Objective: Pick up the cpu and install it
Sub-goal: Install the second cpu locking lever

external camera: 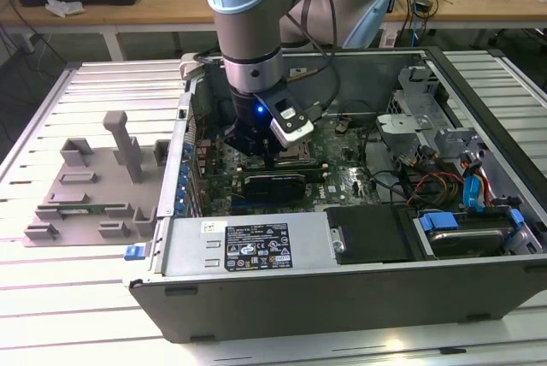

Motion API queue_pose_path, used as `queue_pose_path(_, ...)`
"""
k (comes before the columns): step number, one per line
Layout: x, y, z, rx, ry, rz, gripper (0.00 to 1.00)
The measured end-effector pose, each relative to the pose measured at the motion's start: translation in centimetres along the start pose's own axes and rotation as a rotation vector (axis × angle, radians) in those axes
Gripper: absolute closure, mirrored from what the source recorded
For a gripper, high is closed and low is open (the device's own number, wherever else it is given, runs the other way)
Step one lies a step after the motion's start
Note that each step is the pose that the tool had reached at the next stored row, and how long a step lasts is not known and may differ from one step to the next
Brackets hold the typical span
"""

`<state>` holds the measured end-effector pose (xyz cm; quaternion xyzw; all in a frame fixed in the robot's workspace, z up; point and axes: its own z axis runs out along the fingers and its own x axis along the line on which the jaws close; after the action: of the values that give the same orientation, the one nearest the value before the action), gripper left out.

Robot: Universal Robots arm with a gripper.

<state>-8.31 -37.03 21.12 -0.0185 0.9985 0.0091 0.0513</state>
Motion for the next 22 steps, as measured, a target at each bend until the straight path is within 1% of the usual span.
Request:
queue_pose_path(2,0.02,-0.08,0.00,-0.0270,-0.0011,0.003,0.89)
queue_pose_path(3,0.05,-0.13,0.01,-0.0429,-0.0018,0.005,0.89)
queue_pose_path(4,0.14,-0.21,0.03,-0.0493,-0.0019,0.006,0.89)
queue_pose_path(6,0.25,-0.39,0.10,-0.0548,-0.0022,0.006,0.89)
queue_pose_path(7,0.31,-0.51,0.15,-0.0595,-0.0023,0.007,0.89)
queue_pose_path(9,0.35,-0.72,0.21,-0.0736,-0.0028,0.008,0.89)
queue_pose_path(10,0.37,-0.81,0.24,-0.0816,-0.0031,0.009,0.89)
queue_pose_path(11,0.39,-0.95,0.29,-0.0937,-0.0037,0.011,0.89)
queue_pose_path(12,0.41,-1.03,0.32,-0.1007,-0.0039,0.011,0.89)
queue_pose_path(13,0.44,-1.16,0.36,-0.1134,-0.0043,0.013,0.89)
queue_pose_path(14,0.49,-1.28,0.43,-0.1231,-0.0047,0.014,0.89)
queue_pose_path(16,0.60,-1.50,0.61,-0.1348,-0.0052,0.015,0.89)
queue_pose_path(17,0.68,-1.59,0.70,-0.1444,-0.0056,0.017,0.89)
queue_pose_path(19,0.76,-1.67,0.75,-0.1590,-0.0061,0.018,0.89)
queue_pose_path(20,0.85,-1.72,0.80,-0.1768,-0.0069,0.021,0.89)
queue_pose_path(21,0.96,-1.74,0.84,-0.1964,-0.0076,0.023,0.89)
queue_pose_path(22,1.00,-1.80,0.92,-0.2079,-0.0080,0.025,0.89)
